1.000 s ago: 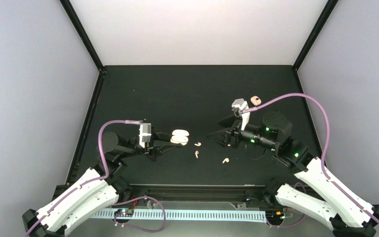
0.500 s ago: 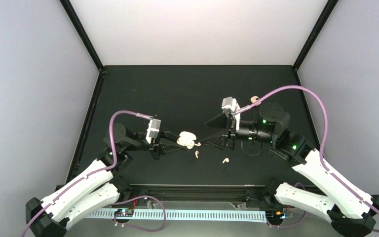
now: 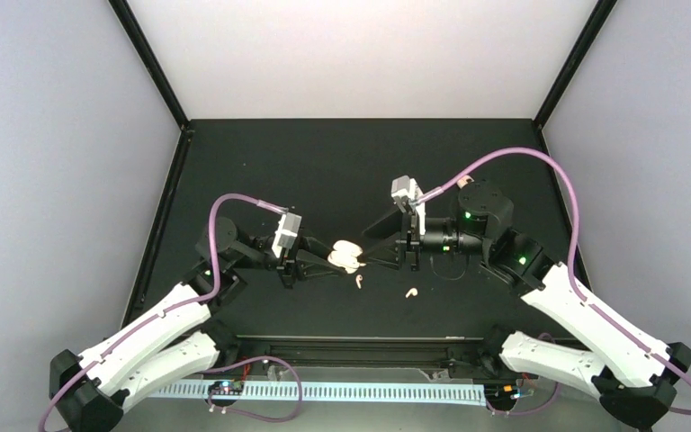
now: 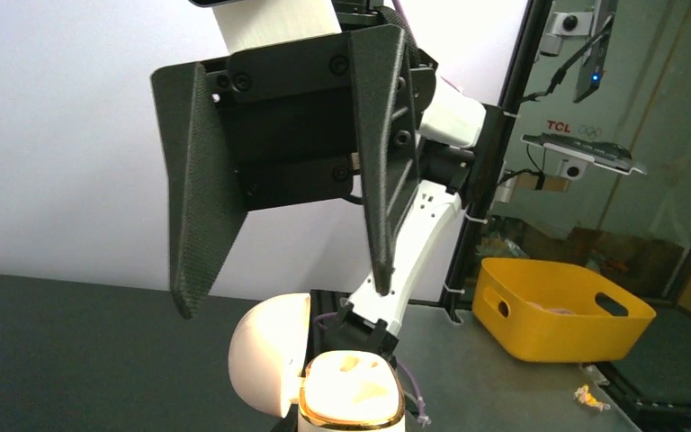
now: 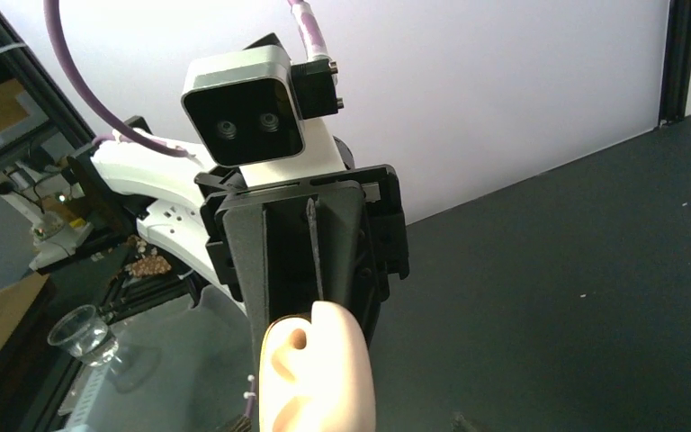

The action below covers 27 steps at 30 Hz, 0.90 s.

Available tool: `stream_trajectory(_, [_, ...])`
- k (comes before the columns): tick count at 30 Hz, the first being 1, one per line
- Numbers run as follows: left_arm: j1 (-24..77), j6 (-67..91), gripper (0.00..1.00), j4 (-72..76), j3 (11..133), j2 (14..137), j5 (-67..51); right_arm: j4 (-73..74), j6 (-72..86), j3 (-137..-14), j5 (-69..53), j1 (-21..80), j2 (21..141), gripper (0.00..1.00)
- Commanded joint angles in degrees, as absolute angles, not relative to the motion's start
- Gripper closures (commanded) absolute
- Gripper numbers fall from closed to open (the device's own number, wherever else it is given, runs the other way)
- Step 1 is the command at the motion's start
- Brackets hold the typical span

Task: Insert the wireless bluetooth earbuds into the charging case
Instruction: Adjust the charging case.

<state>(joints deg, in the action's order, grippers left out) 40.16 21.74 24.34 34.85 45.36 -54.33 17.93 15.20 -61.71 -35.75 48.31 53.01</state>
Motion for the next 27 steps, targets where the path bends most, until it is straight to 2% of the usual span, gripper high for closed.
stream_trajectory(1, [40.95,21.67,0.98,26.15,38.16,46.11,-56.82,15.45,16.82,-63.5,-37.47,48.66,54.06,0.45])
stream_trajectory(10, [41.76,20.2,0.98,25.01,39.63,47.45,-57.15,14.4,18.28,-63.64,-38.42,48.76,54.97,0.52])
stream_trajectory(16, [42.02,19.53,0.98,24.82,39.96,47.96,-56.97,13.06,20.01,-63.45,-39.78,48.82,55.27,0.63])
stream_trajectory(23, [42.19,18.57,0.98,24.3,40.56,48.42,-56.57,14.02,19.86,-63.55,-39.29,48.82,55.73,0.67])
stream_trajectory(27, [42.27,18.35,0.98,23.74,40.99,48.79,-56.08,15.28,19.31,-63.94,-38.22,49.27,56.14,0.66])
